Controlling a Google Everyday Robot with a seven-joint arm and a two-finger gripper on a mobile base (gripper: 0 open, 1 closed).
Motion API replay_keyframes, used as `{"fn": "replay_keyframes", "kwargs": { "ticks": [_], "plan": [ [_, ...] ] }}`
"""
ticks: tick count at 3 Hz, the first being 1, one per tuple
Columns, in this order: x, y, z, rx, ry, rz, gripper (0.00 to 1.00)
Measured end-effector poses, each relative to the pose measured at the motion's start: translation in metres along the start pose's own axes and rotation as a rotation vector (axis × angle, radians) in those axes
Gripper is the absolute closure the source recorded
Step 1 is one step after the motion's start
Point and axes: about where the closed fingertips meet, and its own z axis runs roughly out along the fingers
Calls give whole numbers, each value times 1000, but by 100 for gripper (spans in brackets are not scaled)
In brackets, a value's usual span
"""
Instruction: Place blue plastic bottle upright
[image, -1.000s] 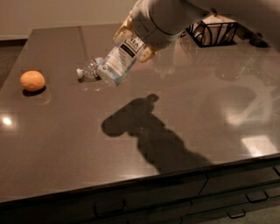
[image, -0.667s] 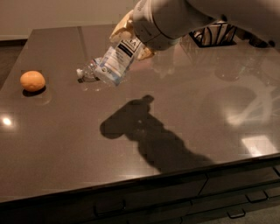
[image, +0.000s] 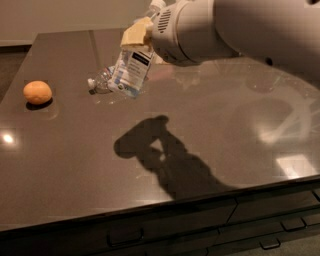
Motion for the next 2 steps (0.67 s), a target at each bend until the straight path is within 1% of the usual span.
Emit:
{"fn": "replay_keyframes", "kwargs": {
  "ticks": [1,2],
  "plan": [
    [1,-2,0,2,84,-215,100],
    [5,-7,-2,2,106,-327,100]
  ]
}}
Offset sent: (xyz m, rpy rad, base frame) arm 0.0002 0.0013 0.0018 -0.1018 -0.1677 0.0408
